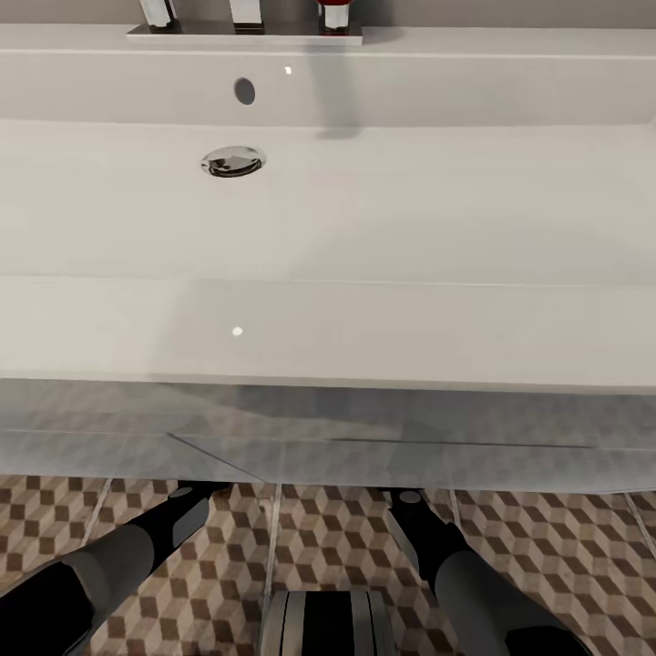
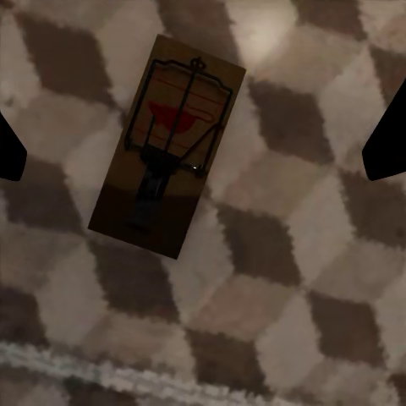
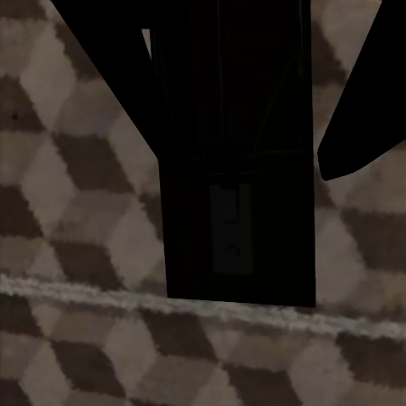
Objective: Take the four mousetraps from the cabinet in the bathroom and place them on the bathroom floor. Make sure all four end up on the same floor surface, and ensure that at least two of them are either under or directly next to the same bathroom sink.
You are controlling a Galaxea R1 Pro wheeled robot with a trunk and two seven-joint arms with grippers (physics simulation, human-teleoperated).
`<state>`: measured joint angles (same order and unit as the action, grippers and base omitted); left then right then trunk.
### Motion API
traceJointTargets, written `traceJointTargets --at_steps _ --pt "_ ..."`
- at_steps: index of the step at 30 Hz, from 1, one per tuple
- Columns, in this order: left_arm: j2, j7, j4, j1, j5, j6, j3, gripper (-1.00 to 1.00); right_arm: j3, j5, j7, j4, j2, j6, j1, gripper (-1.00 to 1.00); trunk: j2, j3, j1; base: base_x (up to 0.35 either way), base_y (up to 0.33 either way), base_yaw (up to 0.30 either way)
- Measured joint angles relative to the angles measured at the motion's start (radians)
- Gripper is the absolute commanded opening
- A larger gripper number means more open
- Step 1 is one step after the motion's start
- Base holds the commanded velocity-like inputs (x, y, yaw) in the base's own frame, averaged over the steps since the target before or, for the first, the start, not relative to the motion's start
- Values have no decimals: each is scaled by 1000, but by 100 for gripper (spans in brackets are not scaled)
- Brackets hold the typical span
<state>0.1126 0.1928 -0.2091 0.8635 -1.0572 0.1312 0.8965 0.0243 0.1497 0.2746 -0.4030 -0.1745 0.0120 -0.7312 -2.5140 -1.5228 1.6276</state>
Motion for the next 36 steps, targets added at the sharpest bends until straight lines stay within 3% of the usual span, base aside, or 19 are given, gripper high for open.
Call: traceJointTargets --at_steps 36 --pt "-1 0 0 0 0 -1 0 100 1 0 0 0 0 0 0 -100 0 0 0 0 0 0"
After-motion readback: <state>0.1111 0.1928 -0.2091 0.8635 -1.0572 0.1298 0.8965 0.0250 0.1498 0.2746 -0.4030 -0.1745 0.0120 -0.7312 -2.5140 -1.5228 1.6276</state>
